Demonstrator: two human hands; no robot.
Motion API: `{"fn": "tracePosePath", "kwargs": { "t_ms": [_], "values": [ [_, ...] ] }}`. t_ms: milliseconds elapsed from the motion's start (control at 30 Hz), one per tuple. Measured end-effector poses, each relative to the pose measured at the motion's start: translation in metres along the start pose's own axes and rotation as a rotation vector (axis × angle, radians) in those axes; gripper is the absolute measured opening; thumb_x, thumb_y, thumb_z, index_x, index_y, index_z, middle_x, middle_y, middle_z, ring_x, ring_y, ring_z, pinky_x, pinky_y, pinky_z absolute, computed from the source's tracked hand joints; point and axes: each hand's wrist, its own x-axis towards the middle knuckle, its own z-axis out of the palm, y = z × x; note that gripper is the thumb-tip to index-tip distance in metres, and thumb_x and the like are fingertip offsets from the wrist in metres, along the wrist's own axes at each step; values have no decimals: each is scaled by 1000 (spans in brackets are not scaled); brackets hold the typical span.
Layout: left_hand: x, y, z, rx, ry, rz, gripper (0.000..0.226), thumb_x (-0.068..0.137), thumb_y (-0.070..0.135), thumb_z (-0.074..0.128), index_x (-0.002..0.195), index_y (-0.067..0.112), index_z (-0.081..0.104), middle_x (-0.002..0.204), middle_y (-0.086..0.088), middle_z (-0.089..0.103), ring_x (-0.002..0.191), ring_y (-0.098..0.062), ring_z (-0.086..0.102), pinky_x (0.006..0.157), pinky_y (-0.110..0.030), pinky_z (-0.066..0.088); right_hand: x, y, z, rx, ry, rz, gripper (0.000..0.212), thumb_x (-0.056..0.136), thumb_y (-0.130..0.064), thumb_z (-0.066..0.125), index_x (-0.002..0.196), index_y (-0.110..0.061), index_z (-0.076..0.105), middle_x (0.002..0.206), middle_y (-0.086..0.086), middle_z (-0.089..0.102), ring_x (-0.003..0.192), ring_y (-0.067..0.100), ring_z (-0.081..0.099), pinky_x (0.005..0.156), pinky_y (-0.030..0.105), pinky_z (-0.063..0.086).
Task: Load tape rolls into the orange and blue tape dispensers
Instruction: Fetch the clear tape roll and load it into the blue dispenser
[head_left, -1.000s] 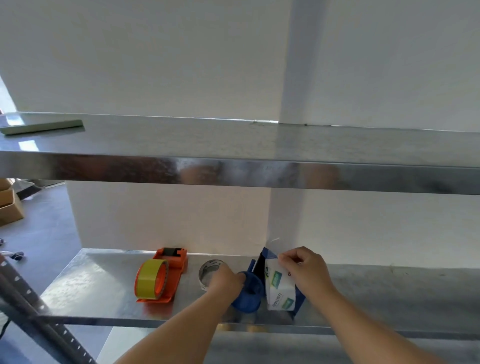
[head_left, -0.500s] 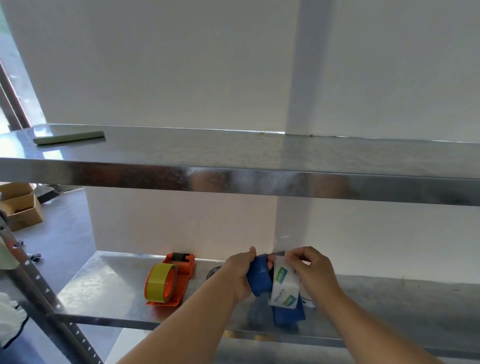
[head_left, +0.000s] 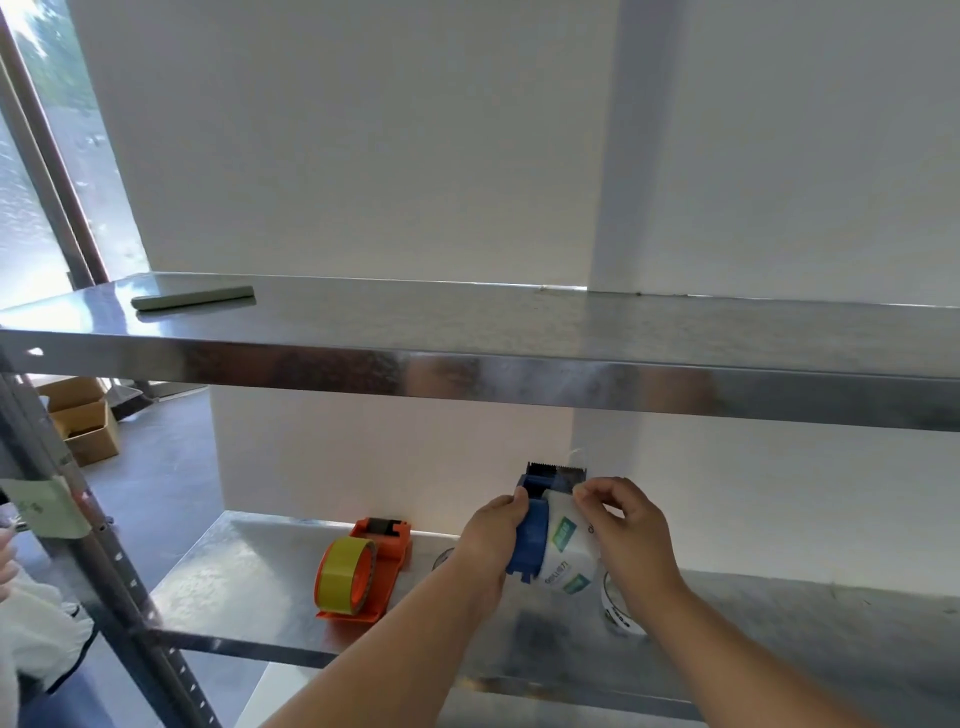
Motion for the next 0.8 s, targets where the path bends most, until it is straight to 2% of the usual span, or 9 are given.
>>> {"fn": "tracePosePath", "kwargs": {
  "t_ms": [67,133,267,367,467,533,600,667,800],
  "values": [
    [-3,-3,1,19,-38,35,31,100,35,45,96,9,62,101,-18,71,91,-31,67,86,-41,55,0,0,2,-24,-15,-22,5,88,-18,63,85,-15,65,90,1,67,84,16,64,71,28,52],
    [-7,-6,3,-12,-91,63,32,100,36,44,91,9,60,91,-16,70,79,-29,66,76,-37,55,-2,-1,6,-41,-25,-45,5,88,-17,64,84,-14,65,90,2,67,83,15,64,71,28,53],
    [-14,-6,4,-79,-116,69,35,99,37,43,99,7,60,96,-18,69,82,-31,66,78,-38,53,-5,-4,14,-24,23,-66,7,89,-16,62,87,-11,65,90,2,67,78,8,62,64,19,47],
    [-21,-7,5,-147,-157,59,43,99,42,39,101,8,66,90,-15,72,77,-28,68,75,-37,55,-6,-4,19,-11,60,-87,6,88,-16,62,83,-16,65,87,2,67,79,13,64,69,27,53],
    [-22,-9,8,-74,-173,141,51,91,59,43,106,16,67,97,-13,74,93,-31,70,90,-46,55,-6,-6,22,-8,17,-88,8,88,-18,62,81,-20,65,86,1,68,81,18,66,74,33,57],
    [-25,-9,9,35,-132,255,46,88,54,54,108,12,61,98,-11,72,94,-29,70,88,-40,57,-3,-8,21,-65,-2,-115,8,88,-17,62,82,-20,65,85,-1,68,81,17,65,74,31,57],
    [-26,-10,8,41,-147,306,36,87,40,63,104,9,56,93,-10,70,81,-21,74,73,-30,61,2,-11,18,-102,-4,-115,8,89,-17,61,82,-16,65,80,-1,67,77,18,63,69,34,56],
    [-32,-9,8,24,-207,318,24,90,26,64,101,8,53,85,-7,68,61,-9,71,54,-19,58,8,-13,15,-95,-4,-93,9,90,-18,60,83,-14,64,75,1,66,72,19,61,66,36,54],
    [-34,-5,4,50,-252,346,22,92,20,62,107,9,50,94,-10,68,62,-8,69,52,-18,56,21,-16,11,-59,4,-52,9,91,-16,58,90,-10,65,77,4,68,74,20,63,69,31,52]
  ]
}}
